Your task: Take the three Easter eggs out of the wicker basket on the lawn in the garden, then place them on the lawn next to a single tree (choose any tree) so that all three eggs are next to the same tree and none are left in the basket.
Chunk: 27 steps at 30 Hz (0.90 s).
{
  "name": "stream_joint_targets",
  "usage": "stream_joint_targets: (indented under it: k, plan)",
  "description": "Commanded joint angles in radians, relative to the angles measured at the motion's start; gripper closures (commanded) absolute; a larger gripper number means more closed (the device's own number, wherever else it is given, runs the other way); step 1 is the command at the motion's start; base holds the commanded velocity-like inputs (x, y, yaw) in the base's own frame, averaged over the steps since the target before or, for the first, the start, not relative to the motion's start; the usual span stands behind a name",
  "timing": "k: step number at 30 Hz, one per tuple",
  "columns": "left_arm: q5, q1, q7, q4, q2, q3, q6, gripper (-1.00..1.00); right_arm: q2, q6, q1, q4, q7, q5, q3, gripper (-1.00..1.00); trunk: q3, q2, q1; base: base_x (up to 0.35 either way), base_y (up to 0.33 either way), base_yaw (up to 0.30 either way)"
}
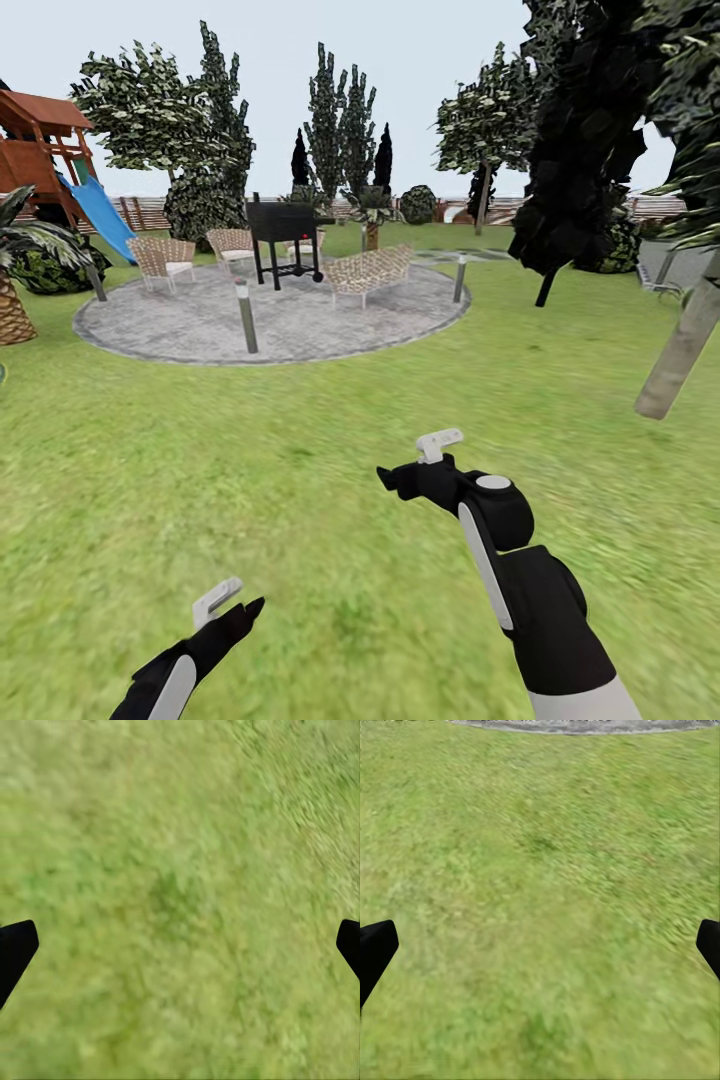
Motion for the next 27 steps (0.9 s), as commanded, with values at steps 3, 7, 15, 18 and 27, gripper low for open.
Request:
stream_joint_targets:
  k: [3, 7, 15, 18, 27]
  plan:
    - [0.008, 0.0, -0.003, -0.001, 0.0, 0.002, 0.006, -1.0, 0.0, 0.005, 0.001, -0.001, 0.006, 0.005, -0.004, -1.0, -0.001, -0.001, 0.0, 0.224, 0.26, 0.0]
    - [0.008, 0.0, -0.003, -0.001, 0.0, 0.004, 0.006, -1.0, 0.002, 0.005, 0.002, -0.001, 0.006, 0.005, -0.004, -1.0, -0.001, -0.001, 0.0, 0.224, 0.26, 0.0]
    - [0.008, 0.0, -0.006, -0.001, 0.001, 0.009, 0.008, -1.0, 0.007, 0.014, 0.001, -0.001, 0.005, 0.004, -0.002, -1.0, -0.001, -0.001, 0.0, 0.224, 0.26, 0.013]
    - [0.009, 0.0, -0.009, -0.001, 0.001, 0.01, 0.009, -1.0, 0.007, 0.016, 0.0, -0.001, 0.006, 0.004, -0.003, -1.0, -0.001, -0.001, 0.0, 0.225, 0.244, 0.153]
    - [0.008, 0.0, -0.01, -0.001, 0.001, 0.009, 0.008, -1.0, 0.007, 0.015, 0.0, -0.001, 0.005, 0.004, -0.003, -1.0, -0.001, -0.001, 0.0, 0.234, 0.217, 0.211]
